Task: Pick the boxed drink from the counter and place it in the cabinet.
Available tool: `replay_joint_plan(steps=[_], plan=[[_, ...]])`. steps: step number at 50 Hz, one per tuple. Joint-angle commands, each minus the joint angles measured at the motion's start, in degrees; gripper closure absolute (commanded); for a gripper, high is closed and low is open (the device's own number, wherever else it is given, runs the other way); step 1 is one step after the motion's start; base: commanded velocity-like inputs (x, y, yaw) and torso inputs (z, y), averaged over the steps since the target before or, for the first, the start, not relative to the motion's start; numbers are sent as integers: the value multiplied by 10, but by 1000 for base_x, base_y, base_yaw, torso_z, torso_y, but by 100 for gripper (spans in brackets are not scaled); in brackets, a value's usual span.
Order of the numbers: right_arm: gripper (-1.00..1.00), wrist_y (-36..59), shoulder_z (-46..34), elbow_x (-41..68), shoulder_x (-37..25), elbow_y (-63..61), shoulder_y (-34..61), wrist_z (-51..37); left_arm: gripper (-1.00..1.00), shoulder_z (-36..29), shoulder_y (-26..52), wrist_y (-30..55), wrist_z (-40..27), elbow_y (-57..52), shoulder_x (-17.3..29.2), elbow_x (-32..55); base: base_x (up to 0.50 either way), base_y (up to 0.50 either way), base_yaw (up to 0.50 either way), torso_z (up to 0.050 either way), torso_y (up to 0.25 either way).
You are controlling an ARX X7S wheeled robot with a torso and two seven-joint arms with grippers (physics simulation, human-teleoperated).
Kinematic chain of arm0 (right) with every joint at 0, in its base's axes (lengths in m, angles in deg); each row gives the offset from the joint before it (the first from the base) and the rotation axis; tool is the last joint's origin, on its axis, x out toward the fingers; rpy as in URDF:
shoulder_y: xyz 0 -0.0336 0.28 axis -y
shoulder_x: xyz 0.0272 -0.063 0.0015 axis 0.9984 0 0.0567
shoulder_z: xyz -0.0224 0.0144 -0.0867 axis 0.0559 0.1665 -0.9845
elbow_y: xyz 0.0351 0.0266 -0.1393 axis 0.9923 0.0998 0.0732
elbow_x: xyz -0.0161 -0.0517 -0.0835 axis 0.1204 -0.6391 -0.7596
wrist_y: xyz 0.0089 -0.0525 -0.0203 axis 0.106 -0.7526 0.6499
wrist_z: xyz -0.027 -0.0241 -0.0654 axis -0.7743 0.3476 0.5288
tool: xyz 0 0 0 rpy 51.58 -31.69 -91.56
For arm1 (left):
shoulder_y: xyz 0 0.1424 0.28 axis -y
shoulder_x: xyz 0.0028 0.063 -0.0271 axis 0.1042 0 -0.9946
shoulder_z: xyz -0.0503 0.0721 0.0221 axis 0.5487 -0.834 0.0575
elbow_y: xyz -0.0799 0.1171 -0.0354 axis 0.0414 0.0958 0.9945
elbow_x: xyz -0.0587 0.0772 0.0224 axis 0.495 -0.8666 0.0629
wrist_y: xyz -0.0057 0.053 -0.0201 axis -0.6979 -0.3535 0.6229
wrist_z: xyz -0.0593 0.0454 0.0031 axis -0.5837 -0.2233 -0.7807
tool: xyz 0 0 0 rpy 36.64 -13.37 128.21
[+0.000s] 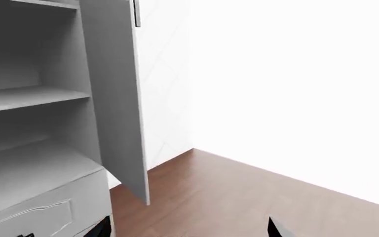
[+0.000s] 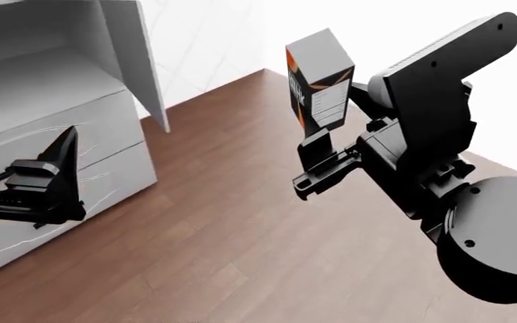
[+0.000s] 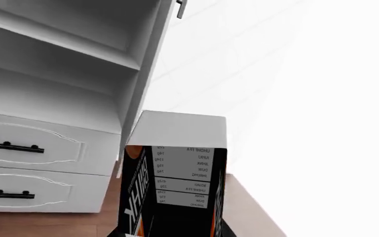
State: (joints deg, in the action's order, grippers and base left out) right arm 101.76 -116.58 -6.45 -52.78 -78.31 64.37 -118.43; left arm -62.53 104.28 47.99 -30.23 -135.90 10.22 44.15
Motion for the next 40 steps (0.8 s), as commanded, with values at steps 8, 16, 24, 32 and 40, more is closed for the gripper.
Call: replay_joint_plan(steps=[8, 16, 24, 32, 40], plan=[[100, 3, 2, -19, 2, 2, 7, 4, -100, 6, -6, 5, 0, 2, -4, -6, 54, -50, 496, 0, 0], [100, 2, 1, -19, 2, 3, 9, 4, -100, -5, -5, 9, -7, 11, -5, -11, 56, -47, 496, 23, 42], [100, 4, -1, -17, 1, 3, 12, 4, -100, -5, -1, 9, 0, 11, -9, -19, 57, -44, 496, 24, 39], [100, 9, -6, -18, 7, 8, 21, 4, -100, 8, -11, 10, 4, 10, -11, -19, 60, -41, 496, 0, 0], [100, 8, -8, -18, 8, 8, 21, 5, -100, 20, -20, 12, 6, 8, -13, -20, 62, -38, 496, 0, 0]])
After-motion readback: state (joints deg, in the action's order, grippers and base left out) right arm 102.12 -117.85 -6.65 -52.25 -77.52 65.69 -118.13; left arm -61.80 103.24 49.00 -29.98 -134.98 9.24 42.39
